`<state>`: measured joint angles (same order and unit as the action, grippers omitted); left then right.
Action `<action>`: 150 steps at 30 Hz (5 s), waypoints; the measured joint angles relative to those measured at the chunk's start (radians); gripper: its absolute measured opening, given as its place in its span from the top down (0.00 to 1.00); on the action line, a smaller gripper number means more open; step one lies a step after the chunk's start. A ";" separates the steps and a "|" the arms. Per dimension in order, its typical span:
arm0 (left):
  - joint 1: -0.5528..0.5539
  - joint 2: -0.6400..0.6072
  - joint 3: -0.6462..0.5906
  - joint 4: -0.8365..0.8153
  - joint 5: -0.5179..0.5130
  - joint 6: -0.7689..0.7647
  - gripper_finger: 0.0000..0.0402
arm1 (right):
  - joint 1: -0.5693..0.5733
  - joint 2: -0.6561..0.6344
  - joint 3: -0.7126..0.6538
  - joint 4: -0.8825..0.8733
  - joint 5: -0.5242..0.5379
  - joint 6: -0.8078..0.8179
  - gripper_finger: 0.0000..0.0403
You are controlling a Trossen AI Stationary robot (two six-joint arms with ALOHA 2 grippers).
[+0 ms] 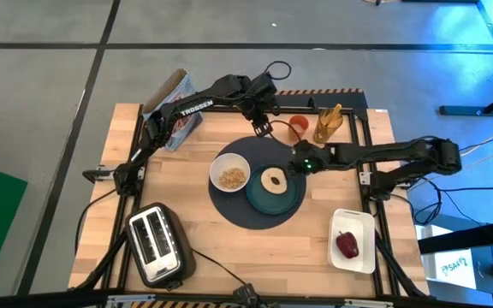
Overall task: Arrange a breakfast setting
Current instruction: Put the apple to the bottom of the toasted bagel on top of the green plate on the blue table mat
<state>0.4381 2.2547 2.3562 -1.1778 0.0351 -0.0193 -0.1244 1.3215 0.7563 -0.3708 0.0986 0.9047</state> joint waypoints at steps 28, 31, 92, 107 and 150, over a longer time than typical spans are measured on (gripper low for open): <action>-0.196 -0.023 -0.051 0.048 0.115 0.048 0.74 | 1.038 -0.248 0.000 -0.488 -0.191 1.096 0.43; -0.199 -0.023 -0.051 0.076 0.118 0.047 0.74 | 1.059 -0.202 0.000 -0.496 -0.187 1.125 0.30; -0.393 -0.106 -0.018 0.504 0.403 0.362 0.74 | 0.858 -0.037 0.491 -0.586 0.844 0.041 0.30; -0.390 -0.127 -0.018 0.504 0.440 0.370 0.75 | 0.822 -0.037 0.528 -0.493 0.844 -0.065 0.30; -0.393 -0.167 -0.010 0.525 0.476 0.493 0.97 | 0.809 -0.081 0.528 -0.328 0.904 -0.177 0.29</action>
<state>0.0448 2.0880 2.3463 -0.6528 0.5113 0.4737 0.6849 1.2401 1.2846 -0.6990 1.0027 0.7275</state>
